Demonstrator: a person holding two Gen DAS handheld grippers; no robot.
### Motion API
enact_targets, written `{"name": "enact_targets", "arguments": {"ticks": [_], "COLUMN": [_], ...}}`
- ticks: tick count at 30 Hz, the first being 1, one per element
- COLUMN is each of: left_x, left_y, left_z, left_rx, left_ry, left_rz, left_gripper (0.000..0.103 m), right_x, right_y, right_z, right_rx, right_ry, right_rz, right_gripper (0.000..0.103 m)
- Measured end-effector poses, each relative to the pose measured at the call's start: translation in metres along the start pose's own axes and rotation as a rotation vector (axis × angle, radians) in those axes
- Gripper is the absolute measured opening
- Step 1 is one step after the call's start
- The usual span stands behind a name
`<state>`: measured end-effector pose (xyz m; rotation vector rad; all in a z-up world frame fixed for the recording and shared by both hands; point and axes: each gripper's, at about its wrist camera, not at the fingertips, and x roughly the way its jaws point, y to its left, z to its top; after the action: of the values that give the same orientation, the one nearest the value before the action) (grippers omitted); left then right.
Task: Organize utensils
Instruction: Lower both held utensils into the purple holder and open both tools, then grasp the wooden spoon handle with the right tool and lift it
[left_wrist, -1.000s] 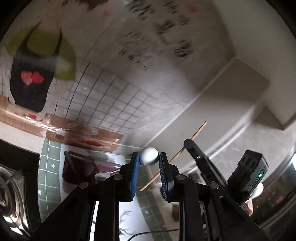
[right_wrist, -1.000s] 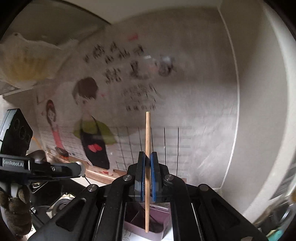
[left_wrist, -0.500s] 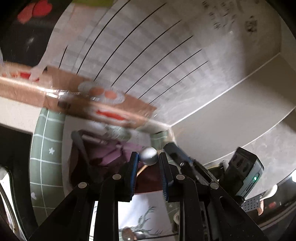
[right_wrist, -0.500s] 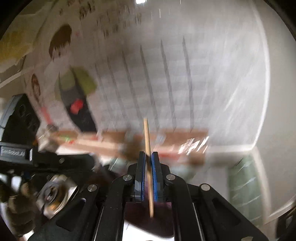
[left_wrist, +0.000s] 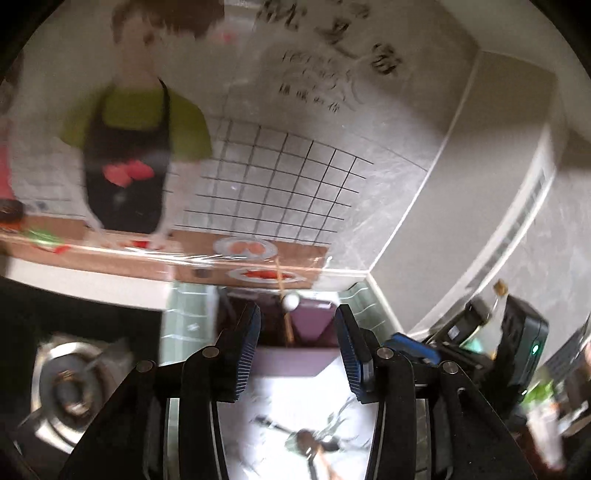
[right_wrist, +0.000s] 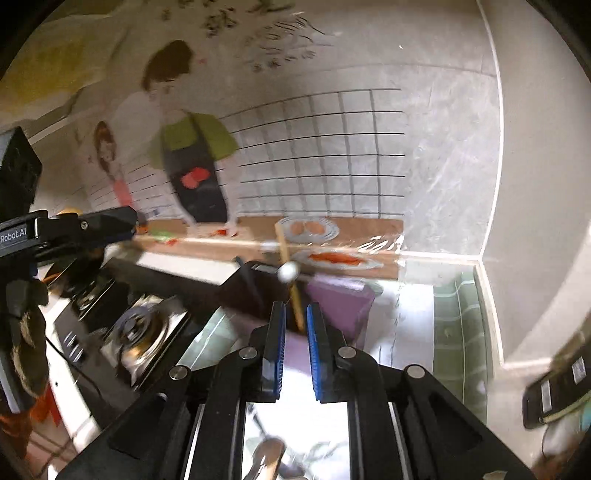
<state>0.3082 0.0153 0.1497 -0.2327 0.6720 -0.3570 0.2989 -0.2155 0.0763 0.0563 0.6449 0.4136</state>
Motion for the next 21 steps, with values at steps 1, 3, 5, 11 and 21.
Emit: {"name": "enact_targets", "arguments": {"ticks": [1,3,5,11,21], "left_x": [-0.012,-0.030,-0.043,-0.043,-0.025], "left_y": [-0.003,-0.006,-0.006,0.017,0.061], "left_z": [-0.009,-0.029,-0.054,-0.136,-0.222], "left_rx": [0.009,0.032,0.064,0.022,-0.116], "left_ry": [-0.010,-0.015,-0.006,0.092,0.210], "left_rz": [0.020,0.063,0.116,0.221,0.281], "left_gripper": [0.043,0.044,0.044,0.044,0.044], "right_x": [-0.006,-0.016,-0.022,-0.011,0.036], "right_y": [0.004,0.013,0.021,0.032,0.034], "right_z": [-0.004,-0.018,-0.037,-0.098,-0.162], "right_rx": [-0.004,-0.014,-0.030,-0.047,-0.043], "right_ry": [0.010,0.043,0.081,0.215,0.387], "right_rz": [0.011,0.032,0.049,0.052,0.013], "right_gripper": [0.012,0.012,0.012,0.012,0.012]}}
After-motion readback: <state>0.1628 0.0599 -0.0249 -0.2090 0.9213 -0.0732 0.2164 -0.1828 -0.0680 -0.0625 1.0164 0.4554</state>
